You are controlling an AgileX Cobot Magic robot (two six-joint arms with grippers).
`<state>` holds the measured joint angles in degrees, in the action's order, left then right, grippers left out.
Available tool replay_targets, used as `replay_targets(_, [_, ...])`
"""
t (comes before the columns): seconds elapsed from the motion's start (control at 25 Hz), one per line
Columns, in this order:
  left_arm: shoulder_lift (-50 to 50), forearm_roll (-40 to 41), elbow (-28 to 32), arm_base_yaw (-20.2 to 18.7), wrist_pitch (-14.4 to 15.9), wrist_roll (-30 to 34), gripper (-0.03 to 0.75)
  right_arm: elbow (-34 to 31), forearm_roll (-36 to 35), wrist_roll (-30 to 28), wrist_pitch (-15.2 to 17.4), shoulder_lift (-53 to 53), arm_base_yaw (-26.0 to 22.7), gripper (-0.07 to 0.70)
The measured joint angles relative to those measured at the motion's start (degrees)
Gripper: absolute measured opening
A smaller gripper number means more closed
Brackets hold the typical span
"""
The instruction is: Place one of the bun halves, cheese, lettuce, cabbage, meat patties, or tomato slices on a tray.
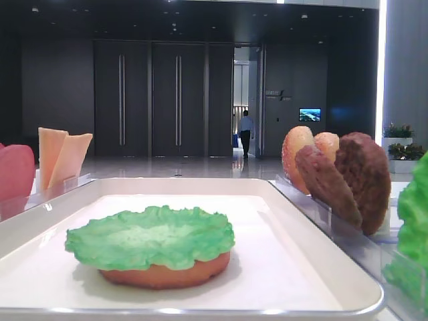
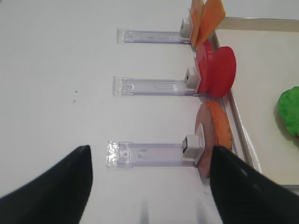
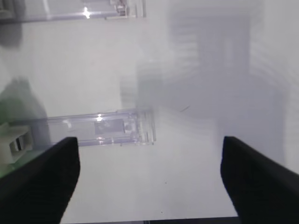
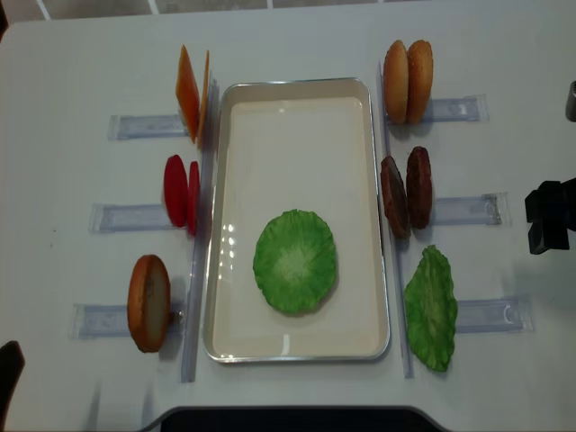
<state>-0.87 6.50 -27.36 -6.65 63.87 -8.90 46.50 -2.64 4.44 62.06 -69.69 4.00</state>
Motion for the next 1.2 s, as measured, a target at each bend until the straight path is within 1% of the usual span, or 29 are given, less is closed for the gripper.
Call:
replay_targets(0.28, [0.0, 0.0, 0.0, 0.0, 0.0, 0.0, 0.597, -5.3, 0.0, 2.6, 0.5, 15.9, 0.0, 0.582])
replay_targets(0.44, [0.0, 0.0, 0.0, 0.0, 0.0, 0.0, 0.597, -8.8, 0.0, 3.5, 1.4, 30.1, 0.0, 0.582])
replay_targets(0.68, [0.0, 0.0, 0.0, 0.0, 0.0, 0.0, 0.597, -11.6, 0.1, 3.6, 4.5, 48.1, 0.0, 0.582])
replay_targets(0.8, [0.0, 0.0, 0.0, 0.0, 0.0, 0.0, 0.597, -13.0, 0.6, 3.6, 5.0, 54.9, 0.0, 0.582])
replay_targets(0.96, [0.0, 0.0, 0.0, 0.0, 0.0, 0.0, 0.597, -15.3, 2.1, 3.7, 5.5, 61.8, 0.0, 0.581])
replay_targets(1.08, [0.0, 0.0, 0.0, 0.0, 0.0, 0.0, 0.597, -15.9, 3.8, 3.7, 5.4, 64.7, 0.0, 0.581])
replay_targets(1.2, [0.0, 0.0, 0.0, 0.0, 0.0, 0.0, 0.597, -17.0, 5.4, 3.7, 4.2, 66.1, 0.0, 0.581])
